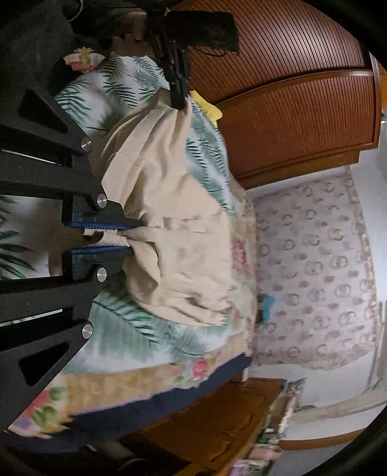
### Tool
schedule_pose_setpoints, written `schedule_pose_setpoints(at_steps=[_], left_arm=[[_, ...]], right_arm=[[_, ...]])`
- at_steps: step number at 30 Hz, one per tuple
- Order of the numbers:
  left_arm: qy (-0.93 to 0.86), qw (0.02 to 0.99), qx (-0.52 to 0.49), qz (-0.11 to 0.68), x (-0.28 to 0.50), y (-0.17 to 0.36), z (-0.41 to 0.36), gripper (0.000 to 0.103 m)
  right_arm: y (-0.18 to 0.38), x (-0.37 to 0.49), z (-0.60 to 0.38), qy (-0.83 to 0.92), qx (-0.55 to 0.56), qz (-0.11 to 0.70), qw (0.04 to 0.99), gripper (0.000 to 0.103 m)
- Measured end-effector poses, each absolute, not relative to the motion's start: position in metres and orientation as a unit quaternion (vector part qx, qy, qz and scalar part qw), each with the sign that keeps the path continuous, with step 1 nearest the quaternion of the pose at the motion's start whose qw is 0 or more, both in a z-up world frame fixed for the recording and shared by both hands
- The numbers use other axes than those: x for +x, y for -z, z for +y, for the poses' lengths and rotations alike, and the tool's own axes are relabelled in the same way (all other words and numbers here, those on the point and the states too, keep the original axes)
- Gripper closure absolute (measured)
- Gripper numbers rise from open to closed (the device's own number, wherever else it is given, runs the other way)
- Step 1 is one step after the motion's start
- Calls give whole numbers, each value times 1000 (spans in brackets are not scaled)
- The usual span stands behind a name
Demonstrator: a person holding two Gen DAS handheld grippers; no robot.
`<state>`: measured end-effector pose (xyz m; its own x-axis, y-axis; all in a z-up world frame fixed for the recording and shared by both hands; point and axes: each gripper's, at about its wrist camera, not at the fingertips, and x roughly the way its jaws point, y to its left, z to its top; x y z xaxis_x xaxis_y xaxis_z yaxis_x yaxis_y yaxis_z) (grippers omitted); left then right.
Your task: Fold small clothes
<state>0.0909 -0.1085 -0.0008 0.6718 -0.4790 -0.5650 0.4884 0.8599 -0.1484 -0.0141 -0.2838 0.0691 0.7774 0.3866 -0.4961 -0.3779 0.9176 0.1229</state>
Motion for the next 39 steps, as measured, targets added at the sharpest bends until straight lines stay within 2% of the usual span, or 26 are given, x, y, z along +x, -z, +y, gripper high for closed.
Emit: schedule_pose_setpoints(at_steps=[9, 20, 31, 39], left_arm=[[242, 921, 7, 305, 162, -13, -108, 95], [214, 918, 20, 332, 253, -1, -117, 95], [210, 908, 49, 360, 282, 36, -128, 95], [223, 907, 33, 357, 280, 37, -121, 92]], right_arm=[[-85, 33, -292, -202, 22, 233, 951, 94], [-76, 116, -290, -199, 15, 245, 949, 94], [-62, 165, -284, -184, 23, 294, 938, 94], [-63, 169, -281, -175, 29, 304, 936, 94]])
